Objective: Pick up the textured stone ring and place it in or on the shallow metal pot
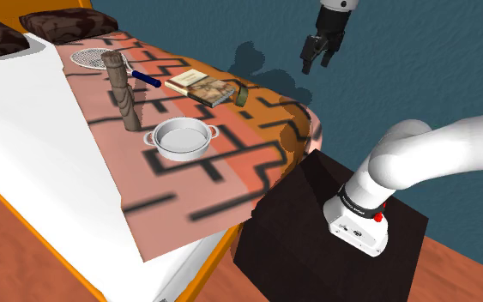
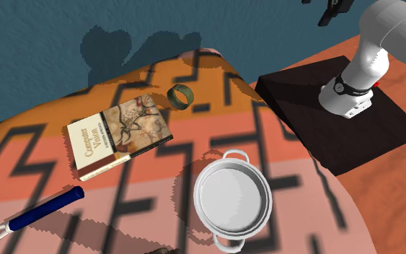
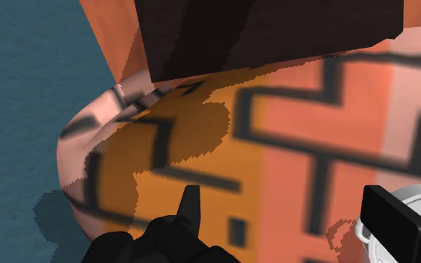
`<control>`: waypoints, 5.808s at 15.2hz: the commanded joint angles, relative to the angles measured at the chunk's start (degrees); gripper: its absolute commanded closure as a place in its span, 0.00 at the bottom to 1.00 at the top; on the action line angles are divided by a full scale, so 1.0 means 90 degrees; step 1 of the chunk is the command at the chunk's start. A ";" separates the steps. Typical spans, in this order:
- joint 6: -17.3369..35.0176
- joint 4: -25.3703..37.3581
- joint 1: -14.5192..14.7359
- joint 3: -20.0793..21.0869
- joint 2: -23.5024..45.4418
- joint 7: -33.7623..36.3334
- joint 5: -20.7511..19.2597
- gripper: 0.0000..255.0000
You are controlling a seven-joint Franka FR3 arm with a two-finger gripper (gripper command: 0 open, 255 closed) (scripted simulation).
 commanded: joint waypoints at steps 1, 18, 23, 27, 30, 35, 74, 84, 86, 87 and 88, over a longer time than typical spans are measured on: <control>0.0000 0.0000 0.0000 0.0000 0.0000 0.0000 0.0000 0.00; 0.3154 0.0908 -0.0160 -0.0647 0.3730 0.0740 0.1115 0.00; 0.3705 0.1613 -0.0213 -0.0800 0.4934 0.0701 0.1738 0.00; 0.3989 0.2314 -0.0328 -0.0851 0.5903 0.0630 0.2306 0.00; 0.4117 0.2920 -0.0473 -0.0834 0.6630 0.0594 0.2726 0.00; 0.4295 0.3471 -0.0624 -0.0762 0.7354 0.0564 0.3101 0.00; 0.3578 0.3866 -0.0536 -0.0849 0.6980 0.0921 0.2832 1.00; 0.3323 0.3729 -0.0216 -0.0787 0.6464 0.1489 0.2578 1.00; 0.3435 0.3504 -0.0019 -0.0706 0.6281 0.1779 0.2495 1.00; 0.3486 0.3403 0.0077 -0.0662 0.6198 0.1927 0.2453 1.00; 0.3534 0.3310 0.0171 -0.0615 0.6120 0.2078 0.2411 1.00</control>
